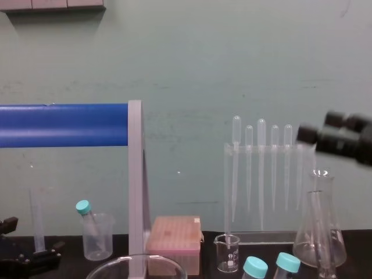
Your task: Hold the test tube with one hand and immerse one end into the beaker, then return it to the test tube rack.
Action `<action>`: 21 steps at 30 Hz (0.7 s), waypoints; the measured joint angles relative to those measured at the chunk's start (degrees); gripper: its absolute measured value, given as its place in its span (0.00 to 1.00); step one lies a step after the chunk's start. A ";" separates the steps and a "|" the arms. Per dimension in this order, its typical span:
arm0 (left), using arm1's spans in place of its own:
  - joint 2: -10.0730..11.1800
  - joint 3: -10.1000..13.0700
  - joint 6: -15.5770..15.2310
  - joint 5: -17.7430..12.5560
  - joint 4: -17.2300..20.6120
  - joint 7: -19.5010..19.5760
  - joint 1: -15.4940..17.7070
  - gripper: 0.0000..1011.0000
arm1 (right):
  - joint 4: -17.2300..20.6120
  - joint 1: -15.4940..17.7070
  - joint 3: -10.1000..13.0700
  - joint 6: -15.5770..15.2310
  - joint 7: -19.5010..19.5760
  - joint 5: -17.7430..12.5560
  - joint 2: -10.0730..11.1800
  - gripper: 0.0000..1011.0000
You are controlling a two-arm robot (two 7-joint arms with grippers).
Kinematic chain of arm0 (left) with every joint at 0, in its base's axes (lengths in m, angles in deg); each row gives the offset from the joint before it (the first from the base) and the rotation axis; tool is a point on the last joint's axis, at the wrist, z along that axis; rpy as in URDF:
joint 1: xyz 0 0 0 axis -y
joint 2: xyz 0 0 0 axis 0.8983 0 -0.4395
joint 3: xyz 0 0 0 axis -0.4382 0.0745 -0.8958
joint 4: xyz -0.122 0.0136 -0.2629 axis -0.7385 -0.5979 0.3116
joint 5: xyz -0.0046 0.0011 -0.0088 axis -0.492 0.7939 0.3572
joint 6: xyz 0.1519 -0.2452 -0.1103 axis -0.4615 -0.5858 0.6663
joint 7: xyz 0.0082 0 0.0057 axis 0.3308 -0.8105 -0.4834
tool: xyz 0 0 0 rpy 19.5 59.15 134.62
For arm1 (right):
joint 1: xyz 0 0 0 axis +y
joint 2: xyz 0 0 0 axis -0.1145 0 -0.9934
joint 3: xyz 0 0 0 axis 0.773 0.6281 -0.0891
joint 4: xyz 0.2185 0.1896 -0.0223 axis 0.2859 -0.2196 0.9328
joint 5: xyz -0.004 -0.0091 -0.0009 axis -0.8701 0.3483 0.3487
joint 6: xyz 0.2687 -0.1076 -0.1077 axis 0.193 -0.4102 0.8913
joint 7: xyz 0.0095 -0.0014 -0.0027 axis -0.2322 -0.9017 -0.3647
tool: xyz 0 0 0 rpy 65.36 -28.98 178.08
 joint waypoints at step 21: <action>0.00 0.00 0.00 0.00 0.00 0.00 0.00 0.99 | -5.50 1.71 2.29 -14.83 14.68 6.90 -3.89 0.99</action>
